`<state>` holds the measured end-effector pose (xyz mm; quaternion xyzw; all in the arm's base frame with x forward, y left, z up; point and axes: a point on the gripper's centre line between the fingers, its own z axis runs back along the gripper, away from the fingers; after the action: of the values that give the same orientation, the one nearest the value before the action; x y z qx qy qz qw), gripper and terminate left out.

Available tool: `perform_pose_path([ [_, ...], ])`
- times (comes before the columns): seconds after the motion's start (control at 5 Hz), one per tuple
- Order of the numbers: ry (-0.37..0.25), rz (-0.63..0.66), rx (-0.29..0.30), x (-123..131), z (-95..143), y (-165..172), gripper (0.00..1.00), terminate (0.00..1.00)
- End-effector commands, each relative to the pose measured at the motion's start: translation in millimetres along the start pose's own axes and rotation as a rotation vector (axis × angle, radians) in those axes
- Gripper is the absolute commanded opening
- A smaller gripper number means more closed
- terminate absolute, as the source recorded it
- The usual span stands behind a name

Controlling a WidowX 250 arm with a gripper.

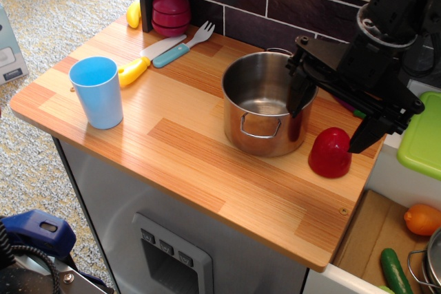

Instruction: Put sweet potato in pot

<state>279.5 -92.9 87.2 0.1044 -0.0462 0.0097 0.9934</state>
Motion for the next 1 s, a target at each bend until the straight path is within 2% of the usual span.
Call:
perform_pose_path([
  [0.0, 0.0, 0.0, 0.0, 0, 0, 0, 1.0, 0.0],
  [0.2, -0.053, 0.012, 0.011, 8, -1, -5, 1.0, 0.0],
  [0.6, -0.179, 0.035, 0.014, 15, -17, -15, 1.0, 0.0],
  [0.8, -0.223, 0.043, 0.017, 20, -25, -17, 1.0, 0.0],
])
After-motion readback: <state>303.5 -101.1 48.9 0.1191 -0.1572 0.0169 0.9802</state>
